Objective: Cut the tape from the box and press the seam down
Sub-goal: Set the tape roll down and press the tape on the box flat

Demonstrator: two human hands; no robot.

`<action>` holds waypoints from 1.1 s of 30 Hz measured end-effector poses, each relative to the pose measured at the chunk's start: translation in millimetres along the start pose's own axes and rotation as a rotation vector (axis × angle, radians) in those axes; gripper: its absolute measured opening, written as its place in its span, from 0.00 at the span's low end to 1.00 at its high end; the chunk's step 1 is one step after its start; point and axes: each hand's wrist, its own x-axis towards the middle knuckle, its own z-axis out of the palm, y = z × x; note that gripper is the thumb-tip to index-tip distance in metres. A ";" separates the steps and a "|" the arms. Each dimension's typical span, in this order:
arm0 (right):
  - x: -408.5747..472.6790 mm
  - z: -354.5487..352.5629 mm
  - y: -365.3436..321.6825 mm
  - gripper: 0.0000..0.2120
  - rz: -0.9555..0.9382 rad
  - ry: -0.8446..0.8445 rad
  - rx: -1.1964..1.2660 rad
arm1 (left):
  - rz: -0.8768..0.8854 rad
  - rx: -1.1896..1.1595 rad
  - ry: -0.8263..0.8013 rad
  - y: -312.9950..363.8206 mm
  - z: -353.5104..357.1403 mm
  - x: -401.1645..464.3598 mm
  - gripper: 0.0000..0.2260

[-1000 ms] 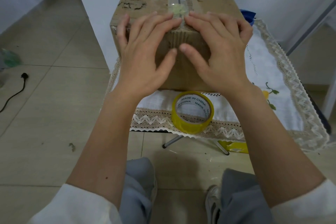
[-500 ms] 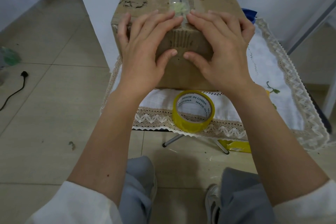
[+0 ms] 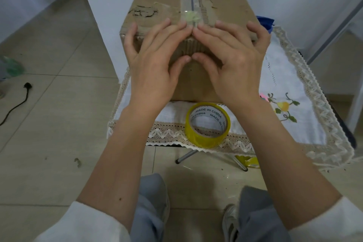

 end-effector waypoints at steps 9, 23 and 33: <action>-6.5 1.4 0.0 0.05 -0.071 0.214 0.019 | -0.041 -0.096 0.073 6.7 1.1 0.4 0.17; -50.3 -55.6 9.1 0.09 0.377 -0.124 0.298 | 0.009 -0.328 0.100 63.2 12.8 -36.6 0.07; -79.8 -59.3 17.1 0.08 0.751 -0.482 0.371 | -0.248 -0.384 -0.453 63.3 32.4 -64.0 0.08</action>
